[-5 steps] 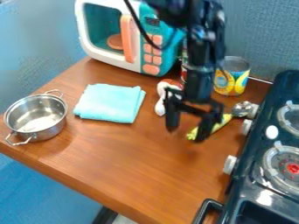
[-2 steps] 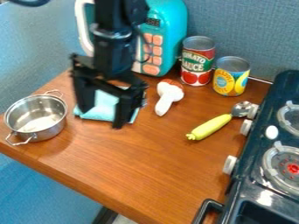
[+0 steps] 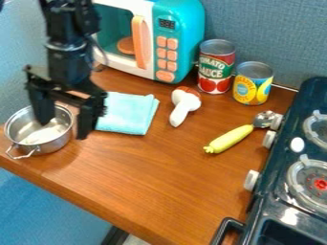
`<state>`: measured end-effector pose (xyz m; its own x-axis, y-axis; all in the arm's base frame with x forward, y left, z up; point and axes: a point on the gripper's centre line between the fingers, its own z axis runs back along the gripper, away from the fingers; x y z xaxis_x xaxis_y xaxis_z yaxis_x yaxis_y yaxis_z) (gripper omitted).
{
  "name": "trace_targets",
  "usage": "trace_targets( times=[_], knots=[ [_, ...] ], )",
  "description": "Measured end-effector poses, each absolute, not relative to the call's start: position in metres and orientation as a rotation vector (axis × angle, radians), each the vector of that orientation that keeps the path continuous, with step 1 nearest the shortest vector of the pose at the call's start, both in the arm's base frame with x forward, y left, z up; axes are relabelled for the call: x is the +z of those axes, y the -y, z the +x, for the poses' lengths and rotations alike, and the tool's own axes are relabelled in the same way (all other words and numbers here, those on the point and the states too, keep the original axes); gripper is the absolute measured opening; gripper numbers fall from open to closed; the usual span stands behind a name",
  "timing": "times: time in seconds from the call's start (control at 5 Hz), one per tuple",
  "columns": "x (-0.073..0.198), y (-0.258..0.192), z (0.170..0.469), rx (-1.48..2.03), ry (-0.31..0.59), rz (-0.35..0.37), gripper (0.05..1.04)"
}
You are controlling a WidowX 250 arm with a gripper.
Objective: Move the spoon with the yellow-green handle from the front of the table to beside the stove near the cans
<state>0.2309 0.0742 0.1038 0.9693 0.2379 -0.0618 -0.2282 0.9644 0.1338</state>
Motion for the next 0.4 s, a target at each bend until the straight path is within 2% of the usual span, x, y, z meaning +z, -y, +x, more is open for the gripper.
trace_targets(
  times=[0.2,0.4],
  knots=[
    [0.092,-0.081,0.249,0.241,-0.100,0.086,1.001],
    [0.092,-0.094,0.246,0.260,-0.125,0.073,1.001]
  ],
)
